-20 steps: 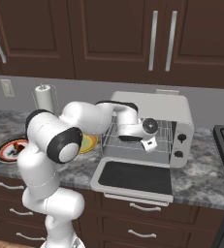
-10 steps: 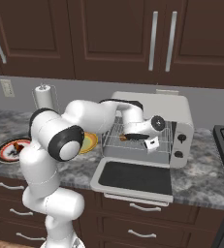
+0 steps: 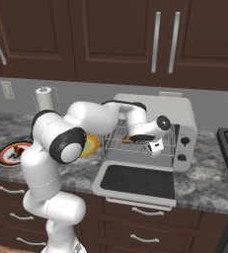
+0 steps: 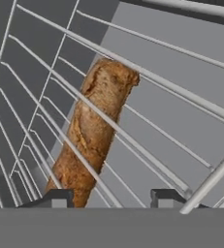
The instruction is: Open the toaster oven door. Place the baguette on the bottom rack in the toaster oven and place the chicken drumstick on the top rack.
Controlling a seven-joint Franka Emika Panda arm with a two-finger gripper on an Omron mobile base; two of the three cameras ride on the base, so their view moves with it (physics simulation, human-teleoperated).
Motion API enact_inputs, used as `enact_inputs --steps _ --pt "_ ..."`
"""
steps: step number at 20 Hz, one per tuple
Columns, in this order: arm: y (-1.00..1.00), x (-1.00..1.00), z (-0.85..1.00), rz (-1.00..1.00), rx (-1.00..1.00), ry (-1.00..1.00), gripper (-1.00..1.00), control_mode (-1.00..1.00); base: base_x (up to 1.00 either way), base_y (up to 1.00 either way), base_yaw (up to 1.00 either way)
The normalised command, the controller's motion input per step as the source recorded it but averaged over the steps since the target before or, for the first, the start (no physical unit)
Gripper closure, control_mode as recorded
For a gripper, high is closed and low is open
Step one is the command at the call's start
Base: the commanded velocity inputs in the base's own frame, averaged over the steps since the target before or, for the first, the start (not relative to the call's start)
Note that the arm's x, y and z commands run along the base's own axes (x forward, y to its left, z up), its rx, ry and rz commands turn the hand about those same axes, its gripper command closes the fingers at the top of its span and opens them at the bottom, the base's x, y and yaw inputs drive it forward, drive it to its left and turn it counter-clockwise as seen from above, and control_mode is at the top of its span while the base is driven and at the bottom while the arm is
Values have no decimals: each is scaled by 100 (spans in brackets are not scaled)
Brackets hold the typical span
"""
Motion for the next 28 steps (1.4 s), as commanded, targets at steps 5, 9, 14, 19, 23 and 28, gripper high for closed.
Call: enact_inputs --steps 5,9,14,19,23,28 --pt "-12 -44 -92 6 0 5 100 -100 0 0 0" --pt "-14 -49 -92 6 0 9 100 -100 0 0 0" --pt "-11 -55 -86 6 0 13 100 -100 0 0 0" --pt "-10 -60 -85 5 0 12 100 -100 0 0 0" --pt "-9 -62 -86 5 0 12 100 -100 0 0 0" --pt "-9 -68 -83 4 0 9 100 -100 0 0 0"
